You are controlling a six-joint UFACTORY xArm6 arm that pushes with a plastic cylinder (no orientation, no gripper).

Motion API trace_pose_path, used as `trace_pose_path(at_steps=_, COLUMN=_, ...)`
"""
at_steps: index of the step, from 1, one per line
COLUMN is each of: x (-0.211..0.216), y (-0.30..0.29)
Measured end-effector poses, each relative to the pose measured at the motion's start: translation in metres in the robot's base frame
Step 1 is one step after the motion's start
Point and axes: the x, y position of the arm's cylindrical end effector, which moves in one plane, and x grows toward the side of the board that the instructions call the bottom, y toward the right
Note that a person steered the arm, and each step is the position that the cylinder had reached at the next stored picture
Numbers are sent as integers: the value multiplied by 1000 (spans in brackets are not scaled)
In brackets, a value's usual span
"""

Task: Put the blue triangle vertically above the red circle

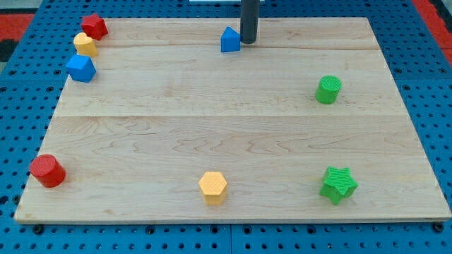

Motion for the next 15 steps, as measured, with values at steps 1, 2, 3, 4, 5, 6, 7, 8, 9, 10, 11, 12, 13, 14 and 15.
trace_pose_path(at_steps=1, x=8, y=-88)
trace_pose_path(at_steps=2, x=35, y=-127)
trace_pose_path(at_steps=3, x=80, y=-169)
trace_pose_path(at_steps=4, x=94, y=-164)
trace_pose_path(at_steps=5, x=73, y=-132)
trace_pose_path(at_steps=6, x=83, y=-113)
trace_pose_path(at_steps=7, x=120, y=-132)
trace_pose_path(at_steps=8, x=138, y=-164)
trace_pose_path(at_steps=9, x=127, y=-127)
trace_pose_path(at_steps=10, x=130, y=-99)
trace_pose_path(at_steps=11, x=152, y=-122)
trace_pose_path(at_steps=12, x=155, y=-161)
trace_pose_path(at_steps=13, x=155, y=-192)
trace_pose_path(at_steps=14, x=159, y=-187)
trace_pose_path(at_steps=15, x=170, y=-168)
